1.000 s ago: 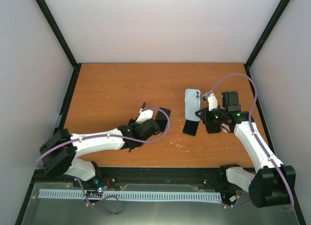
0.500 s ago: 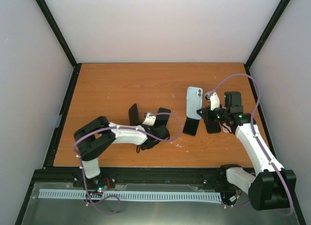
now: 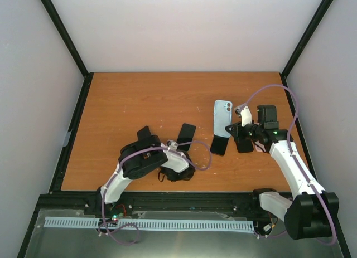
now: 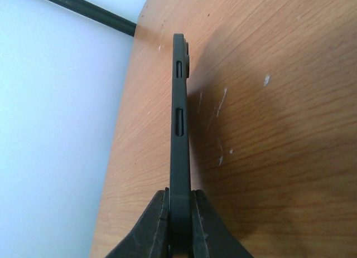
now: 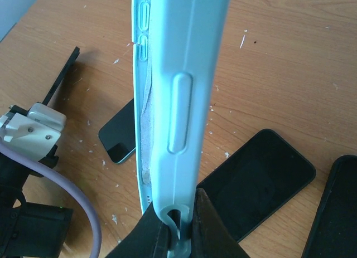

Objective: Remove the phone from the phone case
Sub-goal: Place the phone at the center of the board, then place the phone case at the center of the board, then reset both arms

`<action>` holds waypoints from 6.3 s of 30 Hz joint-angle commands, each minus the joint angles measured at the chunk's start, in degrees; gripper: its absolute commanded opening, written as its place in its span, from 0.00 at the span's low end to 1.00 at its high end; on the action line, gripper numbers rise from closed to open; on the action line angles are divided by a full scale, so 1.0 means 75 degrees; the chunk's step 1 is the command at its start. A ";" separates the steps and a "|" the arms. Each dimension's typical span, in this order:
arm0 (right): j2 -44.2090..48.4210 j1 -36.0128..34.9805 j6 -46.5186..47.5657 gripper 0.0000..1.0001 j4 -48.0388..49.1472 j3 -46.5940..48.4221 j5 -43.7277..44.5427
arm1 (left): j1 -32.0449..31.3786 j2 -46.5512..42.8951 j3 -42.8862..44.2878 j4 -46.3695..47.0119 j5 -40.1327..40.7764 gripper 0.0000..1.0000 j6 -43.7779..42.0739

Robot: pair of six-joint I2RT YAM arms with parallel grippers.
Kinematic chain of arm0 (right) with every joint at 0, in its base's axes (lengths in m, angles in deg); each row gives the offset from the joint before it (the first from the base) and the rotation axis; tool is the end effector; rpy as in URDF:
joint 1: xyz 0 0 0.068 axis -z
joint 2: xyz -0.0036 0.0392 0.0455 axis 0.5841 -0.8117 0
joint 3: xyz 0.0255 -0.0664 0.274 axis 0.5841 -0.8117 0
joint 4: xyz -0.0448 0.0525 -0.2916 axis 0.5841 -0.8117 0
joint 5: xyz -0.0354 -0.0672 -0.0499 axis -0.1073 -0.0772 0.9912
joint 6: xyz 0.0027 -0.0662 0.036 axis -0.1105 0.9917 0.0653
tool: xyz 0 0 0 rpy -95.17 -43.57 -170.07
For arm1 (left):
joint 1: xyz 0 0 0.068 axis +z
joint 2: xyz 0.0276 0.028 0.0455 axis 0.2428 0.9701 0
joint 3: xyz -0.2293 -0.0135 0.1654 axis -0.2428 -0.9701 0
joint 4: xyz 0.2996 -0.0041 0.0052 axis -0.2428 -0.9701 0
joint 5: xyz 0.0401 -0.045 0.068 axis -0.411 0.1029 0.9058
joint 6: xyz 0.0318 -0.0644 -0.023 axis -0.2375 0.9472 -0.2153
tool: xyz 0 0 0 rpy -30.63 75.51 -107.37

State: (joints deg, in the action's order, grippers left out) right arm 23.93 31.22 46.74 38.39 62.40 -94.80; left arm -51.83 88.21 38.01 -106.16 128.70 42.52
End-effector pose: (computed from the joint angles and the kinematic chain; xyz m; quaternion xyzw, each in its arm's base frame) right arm 0.2644 0.0570 0.2387 -0.1959 0.8756 0.2681 0.3508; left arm 0.1791 -0.2545 0.0446 0.1592 0.7796 0.4620 0.3918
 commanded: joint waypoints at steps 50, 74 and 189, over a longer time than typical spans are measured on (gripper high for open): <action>-0.3730 0.3517 0.4292 0.03 -0.4571 0.4398 0.2431 | 0.3242 -0.8799 -0.3880 0.9604 -1.2223 0.95 -0.5921; -0.7796 0.4759 0.4400 0.10 -0.6685 0.7345 0.3471 | 0.3242 -0.8777 -0.4359 0.9712 -1.2415 0.98 -0.6174; 0.1309 -0.0430 -0.0629 1.00 0.1275 0.1972 0.3575 | 0.5205 -0.9198 0.0535 0.5523 -0.5276 1.00 -0.8284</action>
State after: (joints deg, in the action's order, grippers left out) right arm 31.97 28.56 41.58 44.82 78.51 -68.96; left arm -13.21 20.50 41.99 -63.51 88.20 -18.52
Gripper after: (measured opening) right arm 1.000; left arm 0.995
